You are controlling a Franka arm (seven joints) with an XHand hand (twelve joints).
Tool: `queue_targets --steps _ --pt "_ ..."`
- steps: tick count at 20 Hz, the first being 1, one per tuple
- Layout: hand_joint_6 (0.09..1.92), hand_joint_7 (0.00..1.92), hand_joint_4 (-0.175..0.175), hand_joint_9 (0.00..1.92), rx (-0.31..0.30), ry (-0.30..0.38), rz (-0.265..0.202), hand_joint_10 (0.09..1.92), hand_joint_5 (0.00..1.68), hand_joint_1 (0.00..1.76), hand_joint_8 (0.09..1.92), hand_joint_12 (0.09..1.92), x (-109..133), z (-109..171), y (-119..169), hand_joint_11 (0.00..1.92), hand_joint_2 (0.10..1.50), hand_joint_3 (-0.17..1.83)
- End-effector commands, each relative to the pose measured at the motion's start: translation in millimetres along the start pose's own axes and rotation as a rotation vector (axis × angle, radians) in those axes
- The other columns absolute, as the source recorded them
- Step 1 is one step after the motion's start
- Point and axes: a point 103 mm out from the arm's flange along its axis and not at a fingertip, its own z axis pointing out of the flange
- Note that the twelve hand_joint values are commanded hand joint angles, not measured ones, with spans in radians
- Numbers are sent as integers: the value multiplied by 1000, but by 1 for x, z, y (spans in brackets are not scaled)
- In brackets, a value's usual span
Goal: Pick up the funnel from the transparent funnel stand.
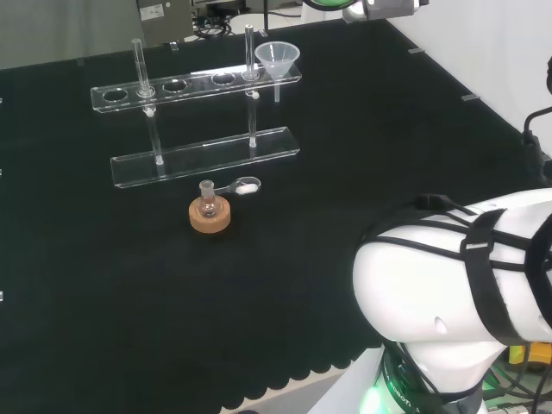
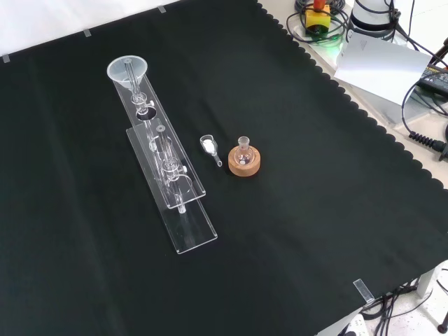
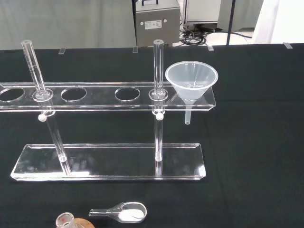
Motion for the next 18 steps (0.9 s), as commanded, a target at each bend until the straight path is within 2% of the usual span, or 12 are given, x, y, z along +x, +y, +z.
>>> queue_targets --steps 1,3,8,18 --pt "183 21 3 154 -8 -7 -3 624 134 11 498 1307 0 0 0 24 1169 540" --pt "87 18 4 154 -6 -2 3 615 172 2 492 1343 -3 0 2 5 1224 441" --pt "87 22 4 156 -3 -12 22 612 191 0 491 1354 -4 2 6 0 1248 397" --pt "87 28 3 162 34 -20 72 614 200 0 492 1357 -25 23 51 0 1252 388"
